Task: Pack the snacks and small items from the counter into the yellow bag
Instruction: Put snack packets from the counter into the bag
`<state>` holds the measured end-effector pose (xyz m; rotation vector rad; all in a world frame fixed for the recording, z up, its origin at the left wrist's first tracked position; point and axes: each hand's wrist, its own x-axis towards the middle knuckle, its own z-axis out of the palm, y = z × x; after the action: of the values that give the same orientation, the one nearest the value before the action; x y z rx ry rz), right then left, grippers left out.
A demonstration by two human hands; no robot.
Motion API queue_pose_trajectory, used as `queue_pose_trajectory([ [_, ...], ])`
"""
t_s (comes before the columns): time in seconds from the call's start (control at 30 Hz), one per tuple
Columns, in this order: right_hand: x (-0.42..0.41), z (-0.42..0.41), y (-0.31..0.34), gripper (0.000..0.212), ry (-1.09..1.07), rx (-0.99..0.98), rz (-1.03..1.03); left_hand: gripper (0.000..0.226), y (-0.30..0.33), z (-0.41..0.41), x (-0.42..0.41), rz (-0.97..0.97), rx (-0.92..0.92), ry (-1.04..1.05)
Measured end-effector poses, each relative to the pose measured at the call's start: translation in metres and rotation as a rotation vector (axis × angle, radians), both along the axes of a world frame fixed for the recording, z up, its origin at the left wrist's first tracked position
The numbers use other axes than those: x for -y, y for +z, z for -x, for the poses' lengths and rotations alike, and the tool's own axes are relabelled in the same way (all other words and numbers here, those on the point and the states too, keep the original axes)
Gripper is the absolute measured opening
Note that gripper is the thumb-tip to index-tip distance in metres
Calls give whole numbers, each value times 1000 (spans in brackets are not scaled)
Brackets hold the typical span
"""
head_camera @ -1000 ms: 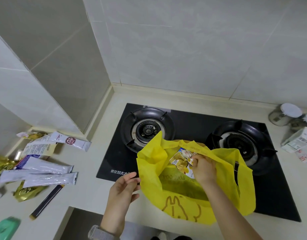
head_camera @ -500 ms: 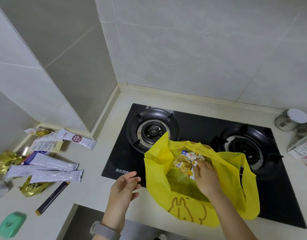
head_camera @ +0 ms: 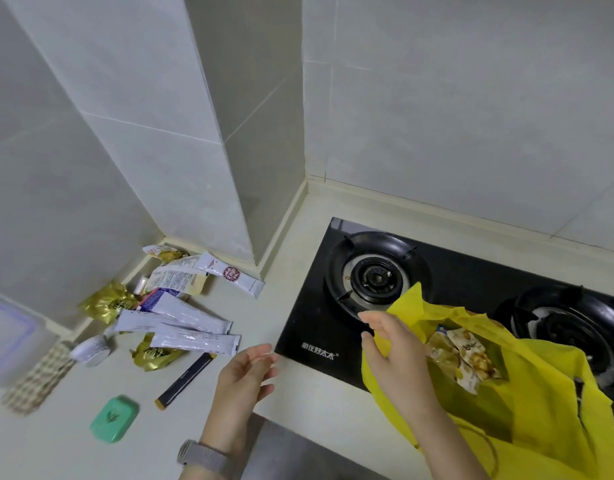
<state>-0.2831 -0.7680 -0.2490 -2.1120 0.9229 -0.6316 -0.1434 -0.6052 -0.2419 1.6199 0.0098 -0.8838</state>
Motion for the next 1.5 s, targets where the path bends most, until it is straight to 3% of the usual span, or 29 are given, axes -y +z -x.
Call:
queue_pose_trajectory([
  [0.47, -85, -126, -38, 30, 155, -118, -252, 14, -8, -103, -110, -29, 2, 140],
  [0.73, -124, -173, -57, 28, 215, -192, -288, 17, -14, -136, -157, -15, -2, 190],
  [1.1, -133, -205, -81, 33, 375, -309, -251, 14, -27, -142, -176, -22, -73, 298],
  [1.5, -129, -252, -107, 48, 554, -423, 0, 14, -28, -142, -166, -45, -103, 414],
])
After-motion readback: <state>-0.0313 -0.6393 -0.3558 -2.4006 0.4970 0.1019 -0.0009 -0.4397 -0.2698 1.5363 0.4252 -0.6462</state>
